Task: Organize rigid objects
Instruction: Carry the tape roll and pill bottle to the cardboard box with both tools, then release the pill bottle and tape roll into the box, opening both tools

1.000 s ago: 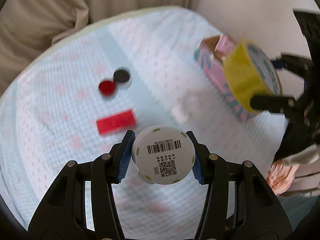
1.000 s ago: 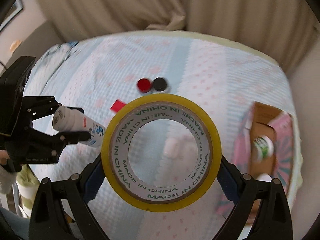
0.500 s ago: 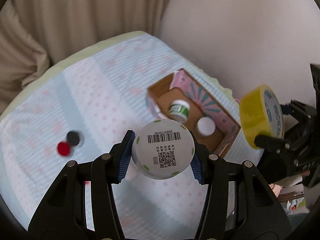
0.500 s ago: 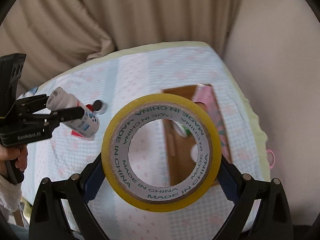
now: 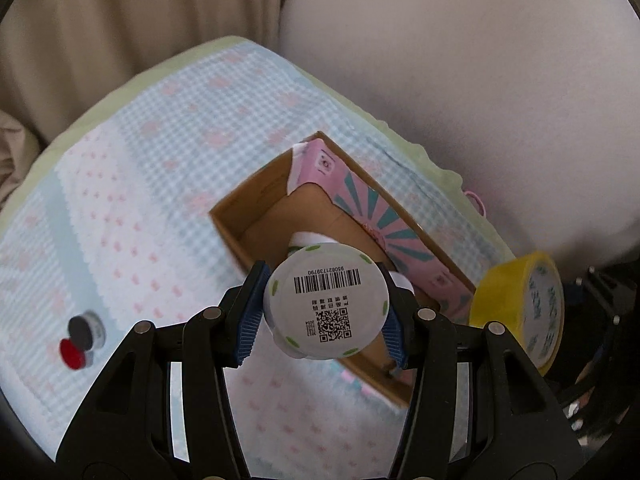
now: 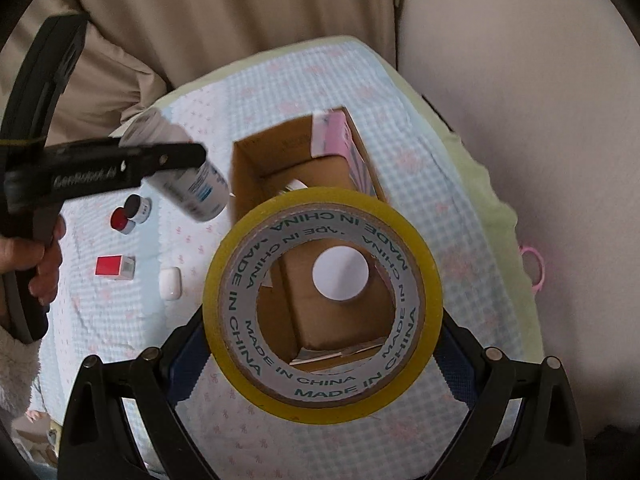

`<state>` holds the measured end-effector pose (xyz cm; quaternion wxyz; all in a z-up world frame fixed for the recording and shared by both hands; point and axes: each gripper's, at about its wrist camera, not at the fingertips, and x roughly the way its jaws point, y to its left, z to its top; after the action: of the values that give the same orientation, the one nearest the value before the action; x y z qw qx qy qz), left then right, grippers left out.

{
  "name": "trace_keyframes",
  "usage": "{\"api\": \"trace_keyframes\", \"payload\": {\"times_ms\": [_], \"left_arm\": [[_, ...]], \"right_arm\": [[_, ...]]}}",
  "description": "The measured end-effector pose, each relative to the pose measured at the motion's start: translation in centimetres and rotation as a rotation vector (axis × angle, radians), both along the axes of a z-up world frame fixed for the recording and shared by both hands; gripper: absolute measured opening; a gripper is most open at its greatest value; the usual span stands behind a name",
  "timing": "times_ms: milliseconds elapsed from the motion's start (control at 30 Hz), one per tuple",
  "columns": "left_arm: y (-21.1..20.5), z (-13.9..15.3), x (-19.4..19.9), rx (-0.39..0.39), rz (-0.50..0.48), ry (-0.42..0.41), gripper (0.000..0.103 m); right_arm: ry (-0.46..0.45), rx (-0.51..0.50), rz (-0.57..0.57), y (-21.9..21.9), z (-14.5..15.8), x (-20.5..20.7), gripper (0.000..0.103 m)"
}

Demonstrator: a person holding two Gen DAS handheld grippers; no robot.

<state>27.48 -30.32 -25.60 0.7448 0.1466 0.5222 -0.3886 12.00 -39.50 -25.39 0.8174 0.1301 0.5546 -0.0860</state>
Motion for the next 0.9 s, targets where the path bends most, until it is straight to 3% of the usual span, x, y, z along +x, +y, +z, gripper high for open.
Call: {"api": "trace_keyframes", "payload": {"times_ms": [500,800,833,900], "left_arm": [[-7.9,-8.3,4.9,0.082,-0.030,0.049,0.048],[-10.0,-7.2,6.5,0.035,-0.058,0.049,0.049],[-10.3,-7.1,6.6,0.050,-0.064,0.050,0.050],[-10.1,-6.7,6.5,0.062,-0.057,0.039,0.077]], "right_arm": [[0.065,0.059,0.015,-1.3,-8.9,3.2,0.096],[0.079,0.067,-0.027,-0.5,-11.2,3.7,0.098],[0.085,0.067,-0.043,-0.6,-11.4,3.7,0.101],[0.057,0.073,-0.060,-0.9,-11.3,3.6,0.103]]}}
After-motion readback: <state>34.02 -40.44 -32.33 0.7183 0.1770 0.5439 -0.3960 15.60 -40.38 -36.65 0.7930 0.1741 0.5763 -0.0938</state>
